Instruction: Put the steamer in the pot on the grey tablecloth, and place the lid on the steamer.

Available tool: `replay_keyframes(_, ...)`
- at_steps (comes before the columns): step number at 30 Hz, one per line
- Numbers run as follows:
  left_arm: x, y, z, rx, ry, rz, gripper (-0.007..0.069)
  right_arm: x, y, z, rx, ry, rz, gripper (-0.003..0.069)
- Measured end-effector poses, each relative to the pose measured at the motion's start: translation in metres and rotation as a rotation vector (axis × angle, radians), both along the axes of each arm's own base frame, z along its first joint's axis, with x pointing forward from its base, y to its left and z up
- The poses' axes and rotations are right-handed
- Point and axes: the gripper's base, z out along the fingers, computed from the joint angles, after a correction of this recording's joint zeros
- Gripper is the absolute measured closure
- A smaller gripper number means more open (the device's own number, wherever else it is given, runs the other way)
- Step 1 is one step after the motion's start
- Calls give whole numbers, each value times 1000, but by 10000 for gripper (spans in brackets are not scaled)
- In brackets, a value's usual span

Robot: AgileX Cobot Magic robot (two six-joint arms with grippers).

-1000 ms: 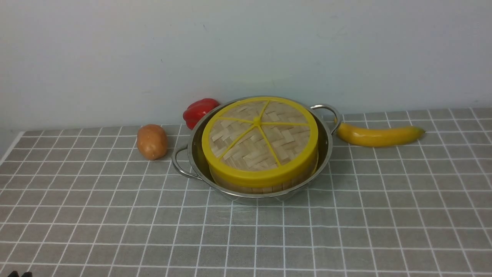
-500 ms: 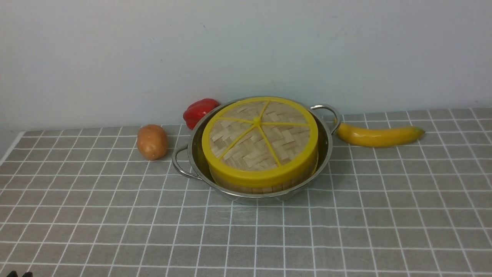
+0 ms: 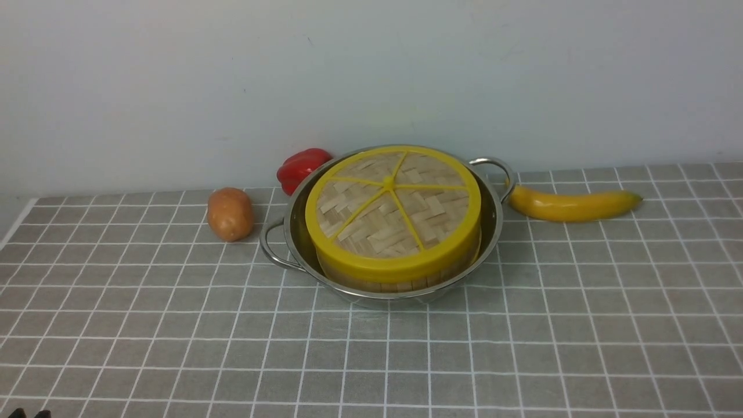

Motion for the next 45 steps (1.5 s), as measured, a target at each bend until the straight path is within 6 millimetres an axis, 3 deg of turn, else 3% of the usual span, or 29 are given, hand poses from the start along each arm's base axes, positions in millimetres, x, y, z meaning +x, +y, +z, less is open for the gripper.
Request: replay_keyframes(45, 0, 0, 0, 0, 0, 0, 431, 0, 1, 1, 33, -22, 1, 419)
